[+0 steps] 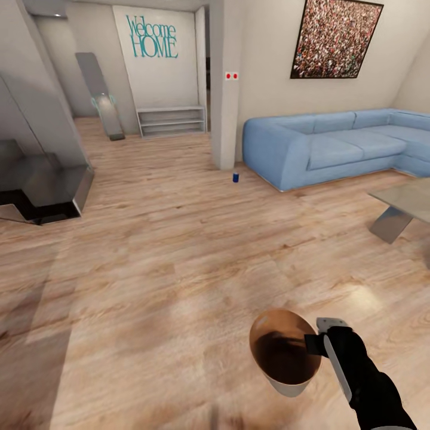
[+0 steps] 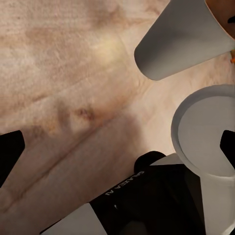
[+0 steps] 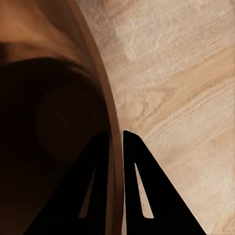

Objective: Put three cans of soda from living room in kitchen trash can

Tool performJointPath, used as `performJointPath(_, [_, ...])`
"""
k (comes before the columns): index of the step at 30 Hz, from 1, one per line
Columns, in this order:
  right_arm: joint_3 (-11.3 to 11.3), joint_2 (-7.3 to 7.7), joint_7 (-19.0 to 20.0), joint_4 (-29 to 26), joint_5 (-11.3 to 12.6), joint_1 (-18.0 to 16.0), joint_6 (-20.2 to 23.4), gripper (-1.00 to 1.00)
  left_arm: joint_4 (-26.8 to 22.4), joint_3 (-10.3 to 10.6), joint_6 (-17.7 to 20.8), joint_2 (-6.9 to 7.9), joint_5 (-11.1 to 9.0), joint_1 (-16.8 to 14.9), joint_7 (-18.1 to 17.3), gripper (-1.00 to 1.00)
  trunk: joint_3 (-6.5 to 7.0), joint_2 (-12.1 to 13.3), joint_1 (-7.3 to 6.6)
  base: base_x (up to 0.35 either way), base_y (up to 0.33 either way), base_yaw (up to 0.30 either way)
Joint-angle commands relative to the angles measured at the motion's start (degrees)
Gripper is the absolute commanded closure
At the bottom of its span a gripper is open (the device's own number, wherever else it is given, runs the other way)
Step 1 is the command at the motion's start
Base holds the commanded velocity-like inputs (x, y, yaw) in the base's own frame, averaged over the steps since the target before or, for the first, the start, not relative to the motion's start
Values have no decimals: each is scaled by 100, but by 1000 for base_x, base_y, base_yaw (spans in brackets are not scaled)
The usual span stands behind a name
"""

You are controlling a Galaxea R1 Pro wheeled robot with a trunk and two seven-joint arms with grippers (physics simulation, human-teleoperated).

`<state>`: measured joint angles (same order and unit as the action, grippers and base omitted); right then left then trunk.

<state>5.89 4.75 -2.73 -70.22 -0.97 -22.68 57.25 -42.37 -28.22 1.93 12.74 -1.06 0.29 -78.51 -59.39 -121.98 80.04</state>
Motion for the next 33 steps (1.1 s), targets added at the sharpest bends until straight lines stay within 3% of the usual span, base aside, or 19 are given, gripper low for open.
performJointPath(1, [0,-1,32,0,62,-1,-3,100,0,0,0,0,0,0,0,-100,0,0,0,322,155,0])
performJointPath(17, [0,-1,31,0,62,0,-3,100,0,-2,0,0,0,4,2,-100,0,0,0,324,111,0])
performJointPath(33, [0,-1,29,0,62,-1,-3,100,0,-2,0,0,0,5,2,-100,0,0,0,341,9,0])
